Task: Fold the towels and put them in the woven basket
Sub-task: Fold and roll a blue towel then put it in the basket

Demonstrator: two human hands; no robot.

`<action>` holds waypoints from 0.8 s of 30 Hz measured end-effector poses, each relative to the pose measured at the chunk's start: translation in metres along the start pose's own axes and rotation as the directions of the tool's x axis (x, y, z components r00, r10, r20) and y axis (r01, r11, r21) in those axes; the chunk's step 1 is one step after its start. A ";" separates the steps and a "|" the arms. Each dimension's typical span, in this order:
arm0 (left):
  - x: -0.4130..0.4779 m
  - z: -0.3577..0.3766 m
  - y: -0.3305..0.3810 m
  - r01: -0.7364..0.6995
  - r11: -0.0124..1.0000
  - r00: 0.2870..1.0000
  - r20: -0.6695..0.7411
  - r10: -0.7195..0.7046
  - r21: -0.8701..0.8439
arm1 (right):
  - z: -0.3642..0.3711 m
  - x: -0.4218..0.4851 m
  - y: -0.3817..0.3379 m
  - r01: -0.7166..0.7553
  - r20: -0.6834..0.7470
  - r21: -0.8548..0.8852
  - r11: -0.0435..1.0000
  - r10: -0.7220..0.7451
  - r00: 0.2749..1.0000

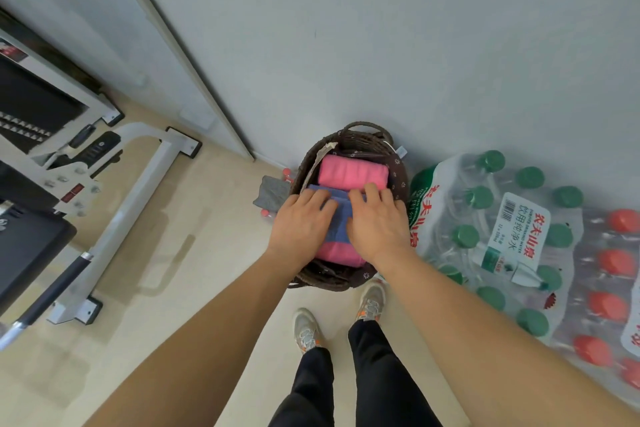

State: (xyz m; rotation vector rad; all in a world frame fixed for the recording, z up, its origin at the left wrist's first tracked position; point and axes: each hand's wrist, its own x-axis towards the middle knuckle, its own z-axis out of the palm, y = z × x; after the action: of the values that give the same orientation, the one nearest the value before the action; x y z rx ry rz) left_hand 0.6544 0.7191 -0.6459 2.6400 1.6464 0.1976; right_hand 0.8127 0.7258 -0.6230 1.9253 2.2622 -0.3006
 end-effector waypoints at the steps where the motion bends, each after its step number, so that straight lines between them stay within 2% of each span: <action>1: -0.006 0.001 -0.003 0.000 1.000 1.000 0.026 0.000 -0.020 | 0.001 -0.004 0.001 0.031 0.035 0.008 0.999 -0.032 0.999; 3: -0.015 0.001 -0.009 0.018 0.999 0.992 0.124 -0.014 -0.034 | 0.007 -0.013 0.004 0.082 0.168 0.013 0.997 -0.083 0.982; 5: -0.019 -0.001 -0.013 0.014 1.000 0.975 0.220 -0.012 -0.005 | 0.010 -0.020 0.007 0.080 0.274 -0.017 0.997 -0.072 0.959; 8: -0.020 0.002 -0.014 -0.009 0.999 0.954 0.298 -0.005 0.044 | 0.012 -0.022 0.002 0.057 0.339 -0.078 0.995 -0.027 0.940; 15: -0.020 0.022 -0.010 -0.012 0.992 0.930 0.365 -0.035 0.127 | 0.025 -0.017 -0.007 0.038 0.361 -0.127 0.991 0.010 0.933; 21: -0.017 0.014 -0.007 -0.012 0.993 0.920 0.390 -0.035 0.119 | 0.016 -0.019 -0.005 0.045 0.399 -0.144 0.989 0.016 0.917; 24: -0.014 -0.002 -0.004 -0.012 0.996 0.911 0.411 -0.026 0.089 | 0.004 -0.023 -0.006 0.041 0.370 -0.163 0.986 0.022 0.929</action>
State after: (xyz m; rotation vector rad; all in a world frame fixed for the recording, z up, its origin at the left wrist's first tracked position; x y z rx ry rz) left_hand 0.6441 0.7079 -0.6452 2.5016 1.5475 -0.4169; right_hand 0.8105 0.7020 -0.6213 1.6142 1.9805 -0.4206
